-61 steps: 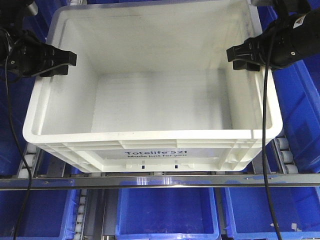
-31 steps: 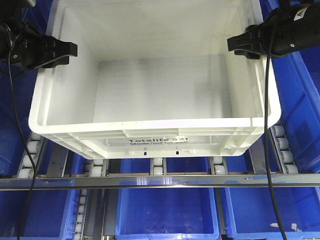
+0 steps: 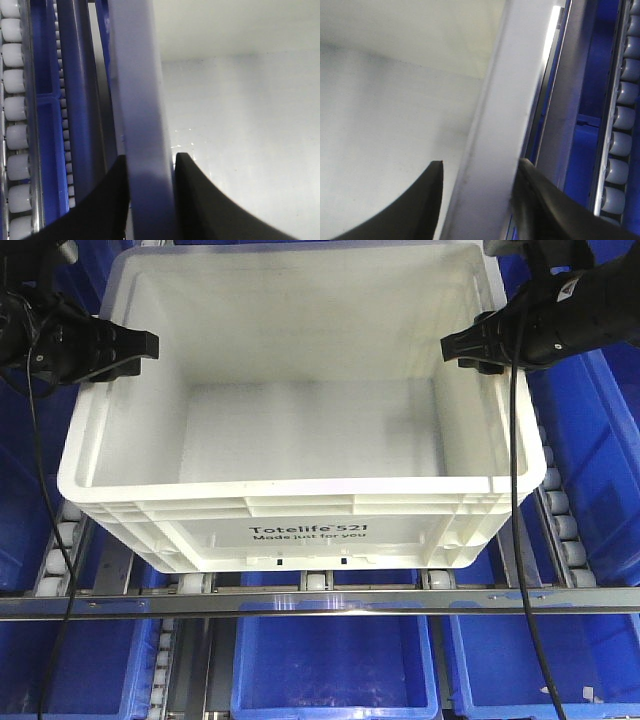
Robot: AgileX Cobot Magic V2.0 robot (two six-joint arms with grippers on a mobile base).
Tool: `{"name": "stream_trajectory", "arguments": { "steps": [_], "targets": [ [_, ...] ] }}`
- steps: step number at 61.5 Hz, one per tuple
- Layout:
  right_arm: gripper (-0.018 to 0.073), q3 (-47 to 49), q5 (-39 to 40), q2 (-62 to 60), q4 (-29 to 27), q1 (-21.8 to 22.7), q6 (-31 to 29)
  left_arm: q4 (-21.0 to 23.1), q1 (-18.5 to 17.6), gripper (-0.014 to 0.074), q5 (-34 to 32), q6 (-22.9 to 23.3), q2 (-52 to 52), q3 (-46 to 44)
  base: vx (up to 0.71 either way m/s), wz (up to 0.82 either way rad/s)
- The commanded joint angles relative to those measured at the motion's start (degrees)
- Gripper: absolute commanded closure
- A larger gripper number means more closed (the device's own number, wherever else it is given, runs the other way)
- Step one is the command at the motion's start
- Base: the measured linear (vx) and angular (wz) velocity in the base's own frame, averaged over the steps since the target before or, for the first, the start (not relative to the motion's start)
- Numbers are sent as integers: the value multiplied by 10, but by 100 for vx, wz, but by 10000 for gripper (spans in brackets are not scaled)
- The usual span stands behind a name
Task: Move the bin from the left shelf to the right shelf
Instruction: 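Lower the white tote onto the rollers with both grippers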
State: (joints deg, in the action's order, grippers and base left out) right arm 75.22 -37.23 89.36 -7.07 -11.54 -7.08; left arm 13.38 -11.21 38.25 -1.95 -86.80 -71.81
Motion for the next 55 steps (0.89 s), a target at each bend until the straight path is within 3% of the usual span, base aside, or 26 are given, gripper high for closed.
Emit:
{"name": "stream_trajectory", "arguments": {
  "steps": [1, 55],
  "targets": [
    [564, 25, 70, -24, 11, 3, -6, 21, -3, 601, -66, -17, 25, -23, 0, 0],
    [564, 25, 86, 9, 63, 4, -6, 22, -4, 601, -83, -17, 1, -23, 0, 0]
  ]
}}
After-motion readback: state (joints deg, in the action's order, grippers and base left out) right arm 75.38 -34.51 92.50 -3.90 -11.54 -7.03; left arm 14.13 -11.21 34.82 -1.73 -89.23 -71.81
